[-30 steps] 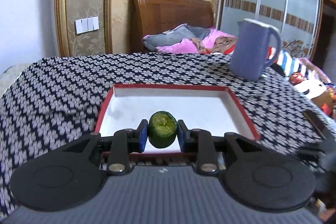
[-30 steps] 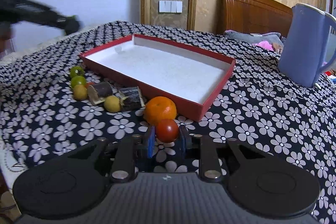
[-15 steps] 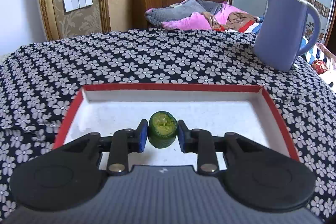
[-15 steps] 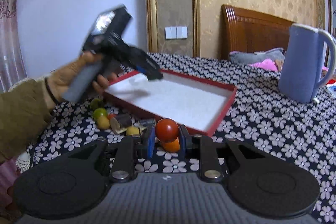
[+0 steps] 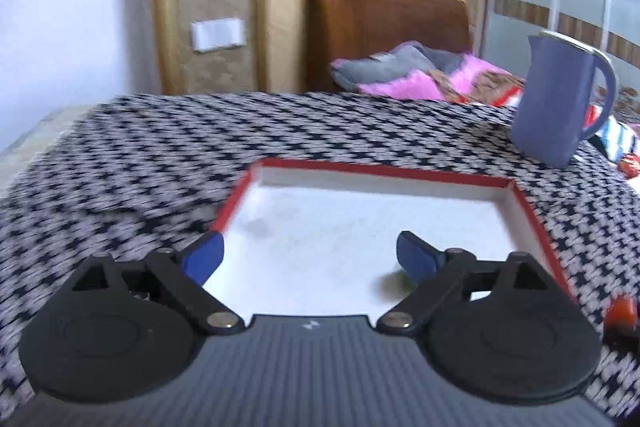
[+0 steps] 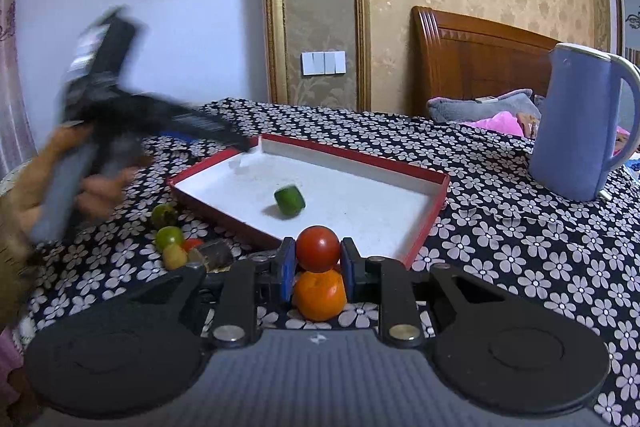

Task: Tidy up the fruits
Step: 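Carry the lime into the tray and open the left gripper while the right drops the tomato in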

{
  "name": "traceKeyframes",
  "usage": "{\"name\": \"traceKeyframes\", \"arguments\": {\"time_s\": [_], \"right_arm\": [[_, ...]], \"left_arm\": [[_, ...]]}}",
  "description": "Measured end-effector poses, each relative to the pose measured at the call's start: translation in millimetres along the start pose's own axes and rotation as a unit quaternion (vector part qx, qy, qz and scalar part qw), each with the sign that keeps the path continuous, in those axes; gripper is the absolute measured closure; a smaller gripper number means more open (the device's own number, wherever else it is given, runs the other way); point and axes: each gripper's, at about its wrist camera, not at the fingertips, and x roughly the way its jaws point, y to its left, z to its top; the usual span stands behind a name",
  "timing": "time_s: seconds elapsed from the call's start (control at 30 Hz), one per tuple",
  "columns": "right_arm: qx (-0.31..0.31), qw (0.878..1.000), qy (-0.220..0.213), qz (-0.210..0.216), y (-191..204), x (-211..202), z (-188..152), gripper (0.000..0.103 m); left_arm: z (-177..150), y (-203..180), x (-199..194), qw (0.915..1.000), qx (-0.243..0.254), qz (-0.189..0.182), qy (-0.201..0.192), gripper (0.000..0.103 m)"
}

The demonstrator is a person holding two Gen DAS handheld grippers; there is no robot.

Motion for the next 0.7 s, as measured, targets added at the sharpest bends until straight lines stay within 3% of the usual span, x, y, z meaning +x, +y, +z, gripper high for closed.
{"name": "traceKeyframes", "arguments": {"time_s": [0.13, 0.3, 0.47, 0.7], "right_arm": [[-0.003, 1.0, 0.012, -0.017, -3, 24, 12, 0.08], [-0.009, 0.999, 0.024, -0.043, -6, 58, 31, 0.08], [-0.005, 0.996, 0.039, -0.083, -15, 96, 50, 0.08], [-0.007, 0.989, 0.078, -0.127, -28, 152, 56, 0.08]], "left_arm": [[-38, 13, -38, 0.9991, -0.011, 0.021, -0.036, 0.004], [-84, 29, -64, 0.9984, -0.013, -0.01, -0.054, 0.0], [-108, 40, -72, 0.9986, -0.004, -0.003, -0.052, 0.0], [-115, 51, -61, 0.9993, -0.024, -0.014, -0.026, 0.0]]}}
